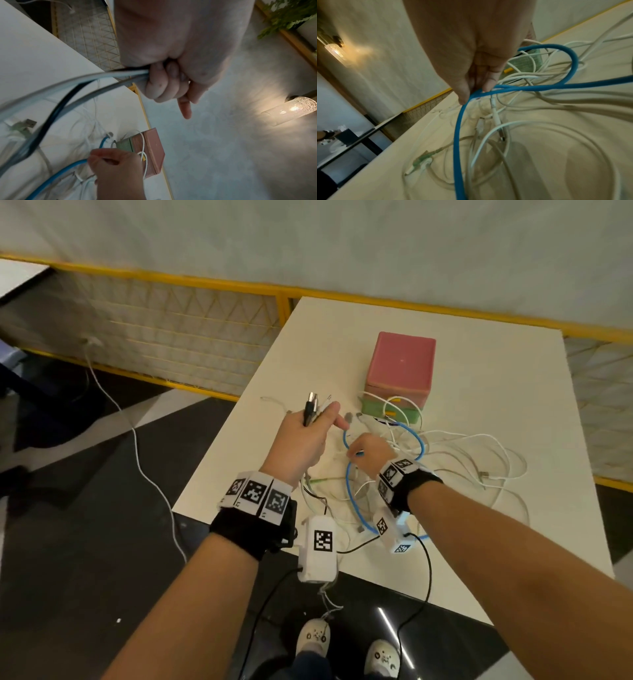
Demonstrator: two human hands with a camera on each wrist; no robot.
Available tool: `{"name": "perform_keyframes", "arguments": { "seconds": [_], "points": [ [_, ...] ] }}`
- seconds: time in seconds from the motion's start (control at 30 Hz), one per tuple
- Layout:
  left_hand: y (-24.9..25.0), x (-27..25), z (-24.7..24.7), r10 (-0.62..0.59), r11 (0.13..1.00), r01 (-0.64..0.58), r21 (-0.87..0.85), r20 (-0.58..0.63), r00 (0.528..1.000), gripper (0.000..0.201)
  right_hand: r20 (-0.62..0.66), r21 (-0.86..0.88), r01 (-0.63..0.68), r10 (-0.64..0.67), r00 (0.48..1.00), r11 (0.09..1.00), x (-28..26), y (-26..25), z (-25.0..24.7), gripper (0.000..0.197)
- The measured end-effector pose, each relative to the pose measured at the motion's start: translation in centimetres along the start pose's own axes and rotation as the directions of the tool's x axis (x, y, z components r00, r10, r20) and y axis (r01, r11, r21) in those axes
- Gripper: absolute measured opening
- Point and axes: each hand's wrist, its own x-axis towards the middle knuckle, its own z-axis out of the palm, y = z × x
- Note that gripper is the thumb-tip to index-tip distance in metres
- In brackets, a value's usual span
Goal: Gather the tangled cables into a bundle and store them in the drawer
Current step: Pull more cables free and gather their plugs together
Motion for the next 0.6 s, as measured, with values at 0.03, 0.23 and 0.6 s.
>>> {"name": "perform_keyframes", "arguments": {
  "seconds": [0.03, 0.23, 0.6],
  "points": [
    [-0.1, 0.2, 0.0, 0.004, 1.0, -0.005, -0.018, -0.011, 1.0, 0.032, -0.073, 0.076, 0.025, -0.02, 0.997, 0.997, -0.3, 0.1, -0.4, 0.012],
    [-0.8, 2.0, 0.7, -0.065, 0.993, 0.058, -0.104, -0.065, 0.996, 0.043, -0.286, 0.588, 0.156, 0.023, 0.958, 0.794, -4.3, -0.4, -4.2, 0.013],
    [0.8, 2.0, 6.2, 0.002, 0.988, 0.006, -0.155, 0.053, 0.999, 0.028, -0.265, 0.685, 0.255, -0.093, 0.96, 0.683, -13.8, -1.2, -5.9, 0.016]
  ]
}}
